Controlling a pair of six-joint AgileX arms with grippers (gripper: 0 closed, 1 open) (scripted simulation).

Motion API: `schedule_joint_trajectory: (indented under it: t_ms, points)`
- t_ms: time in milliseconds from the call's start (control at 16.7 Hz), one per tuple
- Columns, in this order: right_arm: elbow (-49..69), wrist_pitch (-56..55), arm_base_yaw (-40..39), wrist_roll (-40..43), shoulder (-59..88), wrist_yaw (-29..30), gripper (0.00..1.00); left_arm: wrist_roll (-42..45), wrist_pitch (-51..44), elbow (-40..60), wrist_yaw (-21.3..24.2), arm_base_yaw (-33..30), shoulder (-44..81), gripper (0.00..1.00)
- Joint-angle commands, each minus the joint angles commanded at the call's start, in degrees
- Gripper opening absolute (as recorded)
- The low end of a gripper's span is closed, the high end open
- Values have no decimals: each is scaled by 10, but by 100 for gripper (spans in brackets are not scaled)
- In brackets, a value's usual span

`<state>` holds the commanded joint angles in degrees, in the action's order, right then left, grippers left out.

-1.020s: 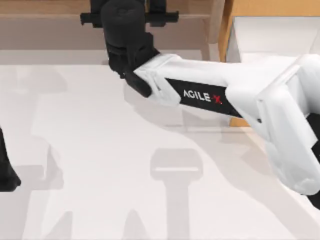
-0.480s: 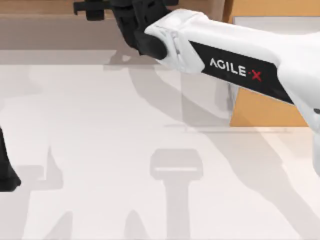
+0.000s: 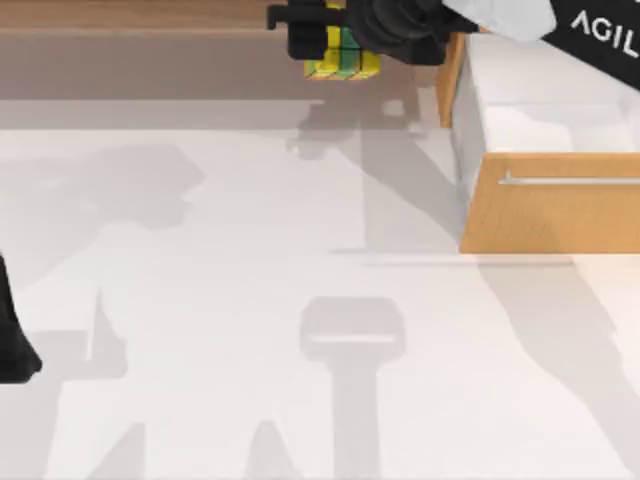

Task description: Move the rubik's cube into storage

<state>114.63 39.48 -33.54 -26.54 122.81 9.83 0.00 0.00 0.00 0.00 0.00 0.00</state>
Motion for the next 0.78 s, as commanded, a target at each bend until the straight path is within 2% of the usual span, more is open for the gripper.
schedule_joint_trajectory:
  t_ms: [420,780]
  points:
    - [55,267,135,11,-19,-83,0,0,0,0,0,0,0,100]
    - [116,373,227,85,48,-100,0,0,0,0,0,0,0,100]
